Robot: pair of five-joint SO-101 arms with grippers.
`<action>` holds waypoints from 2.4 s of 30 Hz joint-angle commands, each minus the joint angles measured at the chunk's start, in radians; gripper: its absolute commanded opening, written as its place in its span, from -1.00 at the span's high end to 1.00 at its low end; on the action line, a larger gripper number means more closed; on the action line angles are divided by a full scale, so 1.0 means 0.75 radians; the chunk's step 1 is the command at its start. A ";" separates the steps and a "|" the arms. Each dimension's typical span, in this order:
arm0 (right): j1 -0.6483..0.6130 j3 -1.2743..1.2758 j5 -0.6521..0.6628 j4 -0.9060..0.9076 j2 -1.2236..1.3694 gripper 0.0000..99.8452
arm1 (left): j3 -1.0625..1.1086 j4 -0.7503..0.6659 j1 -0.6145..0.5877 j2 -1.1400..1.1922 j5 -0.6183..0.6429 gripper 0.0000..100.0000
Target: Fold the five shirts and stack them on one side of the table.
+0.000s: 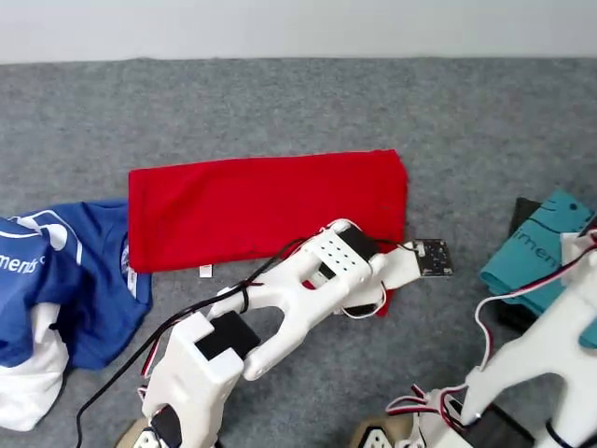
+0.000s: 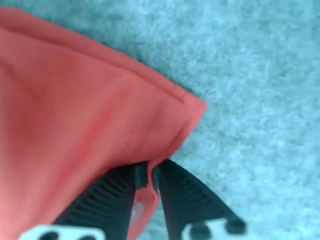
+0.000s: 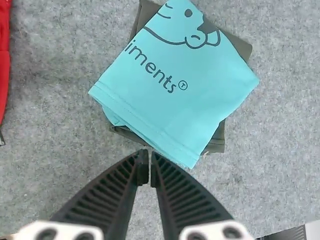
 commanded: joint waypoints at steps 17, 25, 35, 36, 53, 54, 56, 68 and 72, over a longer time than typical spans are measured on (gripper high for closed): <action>-0.044 -0.004 -0.016 0.050 -0.034 0.97 | -0.208 -0.200 -0.215 -0.225 -0.027 0.97; -0.081 -0.004 -0.016 0.050 -0.032 0.97 | -0.298 -0.311 -0.303 -0.059 -0.096 0.97; -0.079 -0.004 -0.016 0.050 -0.032 0.97 | -0.654 -0.203 -0.421 0.166 -0.047 0.66; -0.079 -0.004 -0.016 0.050 -0.034 0.97 | -0.684 -0.182 -0.428 0.190 -0.035 0.64; -0.073 -0.004 -0.016 0.050 -0.044 0.97 | -1.290 0.534 -0.291 0.282 -0.043 0.71; -0.073 -0.004 -0.016 0.050 -0.044 0.97 | -1.304 0.532 -0.291 0.282 -0.039 0.71; -0.073 -0.004 -0.016 0.052 -0.046 0.97 | -1.314 0.495 -0.305 0.284 -0.035 0.71; -0.073 -0.004 -0.014 0.052 -0.046 0.97 | -0.913 0.106 -0.411 0.286 -0.086 0.80; -0.073 -0.004 -0.014 0.052 -0.046 0.97 | -0.846 0.207 -0.333 0.270 -0.145 0.95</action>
